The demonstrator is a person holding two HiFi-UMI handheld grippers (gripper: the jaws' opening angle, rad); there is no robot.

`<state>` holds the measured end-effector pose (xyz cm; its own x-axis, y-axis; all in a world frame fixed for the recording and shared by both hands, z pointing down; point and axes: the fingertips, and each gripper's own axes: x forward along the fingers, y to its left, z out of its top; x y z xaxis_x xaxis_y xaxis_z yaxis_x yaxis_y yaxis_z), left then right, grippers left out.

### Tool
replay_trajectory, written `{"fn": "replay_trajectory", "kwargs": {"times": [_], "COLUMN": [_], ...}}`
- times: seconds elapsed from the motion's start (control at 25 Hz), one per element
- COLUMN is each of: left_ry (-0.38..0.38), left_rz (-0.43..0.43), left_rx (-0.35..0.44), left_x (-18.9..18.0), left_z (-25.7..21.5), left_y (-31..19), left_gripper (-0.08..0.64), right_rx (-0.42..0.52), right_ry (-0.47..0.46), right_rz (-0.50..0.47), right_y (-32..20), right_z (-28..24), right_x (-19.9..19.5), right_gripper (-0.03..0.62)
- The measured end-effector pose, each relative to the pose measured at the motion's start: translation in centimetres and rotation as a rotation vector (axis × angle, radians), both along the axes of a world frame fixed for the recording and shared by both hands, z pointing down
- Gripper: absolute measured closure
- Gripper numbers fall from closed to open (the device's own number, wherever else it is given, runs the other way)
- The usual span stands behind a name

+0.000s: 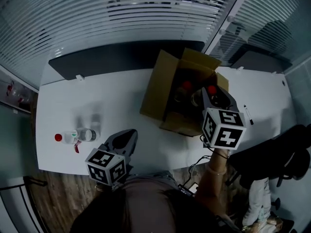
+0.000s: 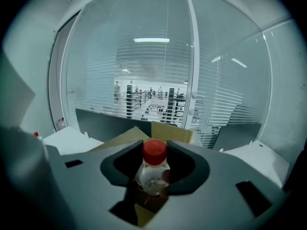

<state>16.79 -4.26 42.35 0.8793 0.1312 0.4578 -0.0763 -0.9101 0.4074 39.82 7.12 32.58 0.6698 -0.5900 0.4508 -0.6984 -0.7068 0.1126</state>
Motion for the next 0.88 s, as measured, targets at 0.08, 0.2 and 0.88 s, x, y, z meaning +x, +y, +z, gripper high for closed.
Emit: {"fn": "replay_trajectory", "kwargs": {"times": [0.08,0.2,0.88], "left_ry": [0.008,0.019,0.077], "left_rz": [0.003,0.007,0.066], "left_rx": [0.001,0.001,-0.002], "left_x": [-0.4,-0.9,-5.7], "left_z": [-0.2,-0.4,-1.3], "left_y": [-0.2,-0.3,0.0], "left_gripper": [0.554,0.554,0.554], "right_rx": [0.019,0.038,0.127], "right_ry": [0.019,0.047,0.195], "right_rz": [-0.007,-0.027,-0.089], "right_y": [-0.1,-0.4,0.0], "right_z": [-1.1,-2.7,-9.5], "right_x": [-0.8,-2.4,-12.5], "right_gripper": [0.422,0.422,0.422]}}
